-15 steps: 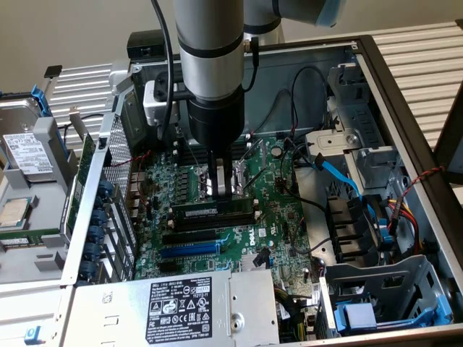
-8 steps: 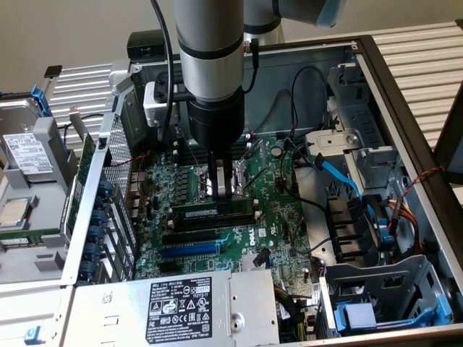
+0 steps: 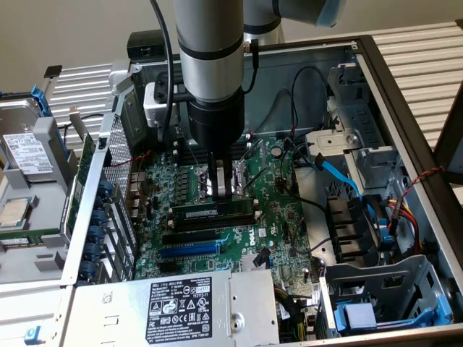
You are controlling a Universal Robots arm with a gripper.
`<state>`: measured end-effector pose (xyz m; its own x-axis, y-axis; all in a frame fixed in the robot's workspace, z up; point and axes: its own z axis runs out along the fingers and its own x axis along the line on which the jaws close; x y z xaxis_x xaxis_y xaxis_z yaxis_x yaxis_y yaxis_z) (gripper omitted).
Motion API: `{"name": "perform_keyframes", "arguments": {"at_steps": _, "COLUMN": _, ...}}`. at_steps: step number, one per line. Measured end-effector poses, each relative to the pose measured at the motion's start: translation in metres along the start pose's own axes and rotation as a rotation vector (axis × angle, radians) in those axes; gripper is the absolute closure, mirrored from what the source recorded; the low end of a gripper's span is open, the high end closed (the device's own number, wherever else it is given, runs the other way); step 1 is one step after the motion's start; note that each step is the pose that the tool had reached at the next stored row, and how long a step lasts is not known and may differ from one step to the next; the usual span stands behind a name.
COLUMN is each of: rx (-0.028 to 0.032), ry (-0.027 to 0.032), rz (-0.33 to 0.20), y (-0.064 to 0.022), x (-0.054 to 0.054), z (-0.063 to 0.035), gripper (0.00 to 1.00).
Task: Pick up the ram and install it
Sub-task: 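Insert the ram into the slot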
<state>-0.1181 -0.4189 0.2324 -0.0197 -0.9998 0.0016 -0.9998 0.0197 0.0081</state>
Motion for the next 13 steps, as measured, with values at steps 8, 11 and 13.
{"name": "perform_keyframes", "arguments": {"at_steps": 8, "rx": 0.0006, "ry": 0.0002, "rz": 0.005, "y": 0.0006, "x": 0.0000, "z": 0.0002, "gripper": 0.87}}
{"name": "perform_keyframes", "arguments": {"at_steps": 11, "rx": 0.0008, "ry": 0.0007, "rz": 0.007, "y": 0.0007, "x": 0.0001, "z": 0.0003, "gripper": 0.87}}
{"name": "perform_keyframes", "arguments": {"at_steps": 13, "rx": 0.0012, "ry": 0.0010, "rz": 0.007, "y": 0.0007, "x": -0.0002, "z": 0.0007, "gripper": 0.87}}
